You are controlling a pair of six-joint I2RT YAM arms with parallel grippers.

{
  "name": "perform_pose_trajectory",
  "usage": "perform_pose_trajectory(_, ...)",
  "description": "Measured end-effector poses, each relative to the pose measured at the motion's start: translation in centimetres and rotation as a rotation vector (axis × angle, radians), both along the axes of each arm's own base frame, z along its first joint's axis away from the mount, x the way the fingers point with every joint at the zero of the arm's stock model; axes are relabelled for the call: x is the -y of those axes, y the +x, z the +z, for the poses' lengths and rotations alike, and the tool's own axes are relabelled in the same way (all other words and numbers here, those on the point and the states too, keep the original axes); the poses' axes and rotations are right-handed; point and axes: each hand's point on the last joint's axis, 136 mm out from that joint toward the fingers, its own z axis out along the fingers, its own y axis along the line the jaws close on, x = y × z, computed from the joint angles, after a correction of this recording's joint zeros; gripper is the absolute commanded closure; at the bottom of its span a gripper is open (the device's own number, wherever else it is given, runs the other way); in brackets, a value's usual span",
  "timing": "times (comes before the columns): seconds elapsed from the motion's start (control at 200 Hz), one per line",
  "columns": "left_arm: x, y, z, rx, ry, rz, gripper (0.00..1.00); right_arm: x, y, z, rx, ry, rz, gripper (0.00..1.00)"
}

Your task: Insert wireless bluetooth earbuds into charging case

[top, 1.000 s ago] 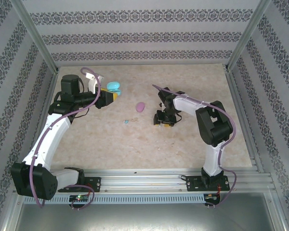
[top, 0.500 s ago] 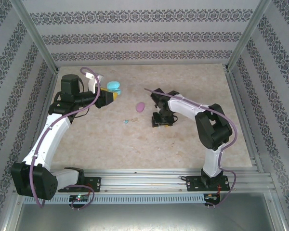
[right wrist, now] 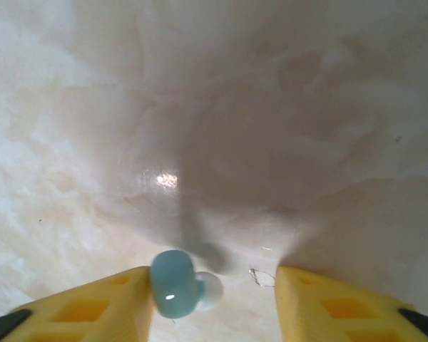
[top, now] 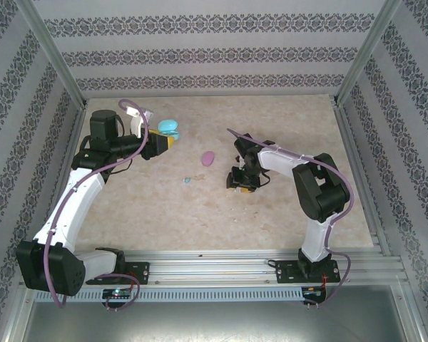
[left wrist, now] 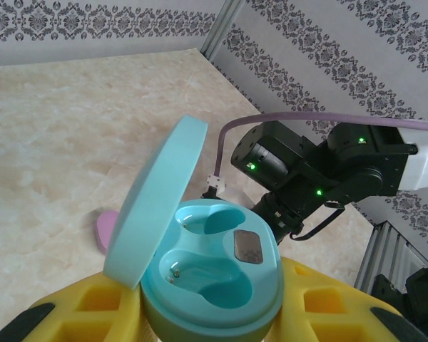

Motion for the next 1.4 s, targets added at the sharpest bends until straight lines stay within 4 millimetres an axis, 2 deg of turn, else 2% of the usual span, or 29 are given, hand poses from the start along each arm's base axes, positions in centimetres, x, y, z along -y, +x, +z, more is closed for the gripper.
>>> perform_pose_trajectory(0.125,0.3,-0.2,0.0,-0.003,-0.011,-0.024,0.94,-0.4,0.4,0.4,0.016,0.019,-0.015,0.74)
perform_pose_trajectory(0.225,0.7,-0.6,-0.1,0.004,-0.019,-0.054,0.94,-1.0,1.1,2.0,0.063,0.066,-0.021,0.78)
perform_pose_trajectory(0.485,2.5,-2.2,-2.0,0.017,-0.045,-0.164,0.94,-3.1,2.4,9.0,0.2,0.234,-0.012,0.79)
perform_pose_trajectory(0.739,4.2,-3.0,-2.2,0.1,-0.07,-0.243,0.94,-4.0,2.4,16.5,0.334,0.363,0.011,0.81)
perform_pose_trajectory(0.874,4.6,-2.8,-1.9,0.141,-0.074,-0.258,0.93,-3.7,2.1,18.2,0.352,0.402,-0.004,0.81)
perform_pose_trajectory(1.064,5.1,-2.7,-2.4,0.155,-0.07,-0.276,0.94,-4.2,1.6,19.3,0.324,0.464,-0.017,0.81)
perform_pose_trajectory(1.144,5.4,-2.8,-2.7,0.17,-0.069,-0.286,0.94,-4.4,1.2,20.4,0.324,0.492,-0.018,0.81)
perform_pose_trajectory(1.269,5.7,-3.0,-2.7,0.204,-0.07,-0.299,0.94,-5.1,0.9,24.1,0.388,0.546,-0.001,0.81)
perform_pose_trajectory(1.399,6.2,-3.0,-1.9,0.27,-0.074,-0.314,0.94,-6.6,-0.7,28.8,0.473,0.613,0.054,0.81)
